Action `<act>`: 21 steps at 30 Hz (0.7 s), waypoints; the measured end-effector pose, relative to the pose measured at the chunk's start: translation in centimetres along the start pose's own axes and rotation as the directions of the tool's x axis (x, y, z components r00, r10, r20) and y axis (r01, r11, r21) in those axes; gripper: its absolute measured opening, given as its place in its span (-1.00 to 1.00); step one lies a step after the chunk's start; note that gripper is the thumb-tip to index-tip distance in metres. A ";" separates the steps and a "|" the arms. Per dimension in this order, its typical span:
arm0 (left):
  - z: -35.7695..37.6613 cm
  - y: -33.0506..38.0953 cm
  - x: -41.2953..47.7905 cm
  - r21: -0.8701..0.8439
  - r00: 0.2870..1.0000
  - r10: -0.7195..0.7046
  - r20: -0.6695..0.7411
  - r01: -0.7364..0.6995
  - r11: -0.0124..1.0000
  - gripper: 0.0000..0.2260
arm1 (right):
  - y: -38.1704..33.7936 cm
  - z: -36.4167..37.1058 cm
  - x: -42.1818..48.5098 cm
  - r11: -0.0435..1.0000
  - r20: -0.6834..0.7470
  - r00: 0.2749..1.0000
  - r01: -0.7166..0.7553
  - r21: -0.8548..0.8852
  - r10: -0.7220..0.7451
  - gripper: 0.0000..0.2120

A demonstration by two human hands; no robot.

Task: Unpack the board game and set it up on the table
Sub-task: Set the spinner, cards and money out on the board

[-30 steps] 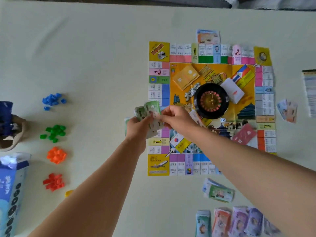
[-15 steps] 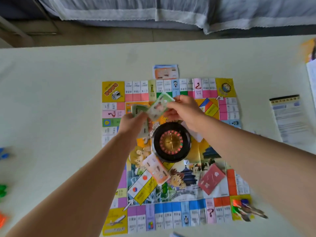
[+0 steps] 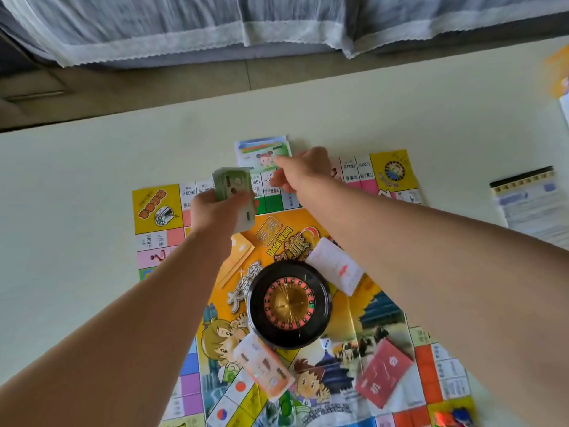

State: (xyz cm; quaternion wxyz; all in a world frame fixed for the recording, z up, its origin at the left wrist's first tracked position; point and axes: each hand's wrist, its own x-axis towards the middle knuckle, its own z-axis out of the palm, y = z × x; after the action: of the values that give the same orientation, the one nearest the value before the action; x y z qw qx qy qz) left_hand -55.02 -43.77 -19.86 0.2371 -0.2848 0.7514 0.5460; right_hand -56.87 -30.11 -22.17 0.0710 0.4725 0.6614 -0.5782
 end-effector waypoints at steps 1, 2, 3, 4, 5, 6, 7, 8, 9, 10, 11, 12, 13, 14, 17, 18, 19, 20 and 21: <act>0.2 0.1 -0.1 0.009 1.000 0.007 -0.006 -0.007 1.000 -0.91 | 0.2 -0.1 0.1 0.999 -0.031 0.999 0.027 -0.038 -0.028 -0.71; 0.4 0.2 -0.4 0.026 1.000 0.012 -0.008 -0.012 1.000 -0.90 | 0.6 -0.3 0.1 0.997 -0.048 0.997 0.062 -0.052 -0.064 -0.64; 0.6 0.3 -0.7 0.049 1.000 0.021 -0.003 -0.021 0.999 -0.90 | 0.8 -0.7 -0.2 0.995 -0.030 0.995 0.096 -0.040 -0.097 -0.61; 0.8 0.4 -1.3 0.072 1.000 0.025 0.011 -0.026 0.997 -0.90 | 1.0 -1.3 -0.8 0.992 0.023 0.992 0.128 -0.017 -0.127 -0.62; 1.0 0.5 -1.8 0.091 0.999 0.033 0.040 -0.036 0.995 -0.90 | 1.3 -1.9 -1.5 0.986 0.104 0.981 0.164 0.008 -0.164 -0.65; 1.5 0.6 -2.6 0.111 0.997 0.032 0.074 -0.040 0.993 -0.89 | 1.6 -2.9 -2.5 0.978 0.198 0.958 0.210 0.012 -0.208 -0.69; 1.8 0.6 -3.2 0.128 0.994 0.035 0.108 -0.049 0.991 -0.90 | 2.2 -3.7 -3.1 0.964 0.276 0.927 0.265 -0.002 -0.254 -0.74; 2.3 0.7 -4.2 0.154 0.991 0.030 0.132 -0.051 0.987 -0.88 | 2.7 -4.9 -3.8 0.948 0.323 0.900 0.318 -0.028 -0.293 -0.79; 2.6 0.4 -4.7 0.184 0.988 0.031 0.151 -0.059 0.981 -0.85 | 3.5 -5.7 -4.1 0.933 0.341 0.887 0.354 -0.064 -0.313 -0.81; 3.2 0.4 -5.8 0.228 0.984 0.018 0.175 -0.058 0.972 -0.84 | 4.1 -7.0 -4.6 0.925 0.334 0.887 0.368 -0.096 -0.318 -0.81; 3.6 -0.1 -6.5 0.260 0.979 0.005 0.202 -0.058 0.964 -0.84 | 4.8 -8.0 -4.8 0.926 0.325 0.894 0.361 -0.112 -0.309 -0.80; 4.3 -0.4 -7.7 0.286 0.973 -0.010 0.231 -0.058 0.956 -0.85 | 5.5 -9.4 -5.3 0.936 0.317 0.905 0.333 -0.112 -0.283 -0.79; 5.0 -0.8 -8.8 0.304 0.965 -0.025 0.262 -0.058 0.951 -0.86 | 6.3 -11.0 -5.8 0.949 0.312 0.915 0.299 -0.100 -0.256 -0.79; 5.5 -1.3 -9.7 0.320 0.960 -0.043 0.277 -0.050 0.946 -0.87 | 7.0 -12.1 -6.3 0.961 0.315 0.921 0.265 -0.081 -0.228 -0.78; 7.9 -2.8 -12.3 0.354 0.939 -0.110 0.327 -0.014 0.935 -0.87 | 9.2 -16.5 -7.1 0.973 0.310 0.931 0.223 -0.066 -0.192 -0.84; 8.4 -3.2 -12.7 0.339 0.931 -0.140 0.337 0.018 0.940 -0.89 | 9.6 -17.4 -7.3 0.971 0.308 0.932 0.225 -0.079 -0.191 -0.87; 9.6 -3.7 -13.8 0.328 0.920 -0.167 0.356 0.044 0.944 -0.93 | 10.3 -19.4 -7.4 0.972 0.286 0.939 0.222 -0.083 -0.190 -0.89; 10.6 -4.2 -14.7 0.328 0.908 -0.193 0.372 0.066 0.943 -0.93 | 11.0 -21.2 -7.3 0.973 0.258 0.949 0.212 -0.092 -0.182 -0.88; 11.4 -4.7 -15.3 0.332 0.897 -0.213 0.388 0.079 0.940 -0.90 | 11.5 -22.7 -7.1 0.975 0.242 0.957 0.192 -0.109 -0.161 -0.88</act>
State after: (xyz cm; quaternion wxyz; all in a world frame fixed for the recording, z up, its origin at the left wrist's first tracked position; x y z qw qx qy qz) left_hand -40.18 -31.38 -16.16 0.4745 -0.1770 0.7349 0.4509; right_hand -34.58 -16.39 -18.31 0.1267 0.3351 0.7246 -0.5888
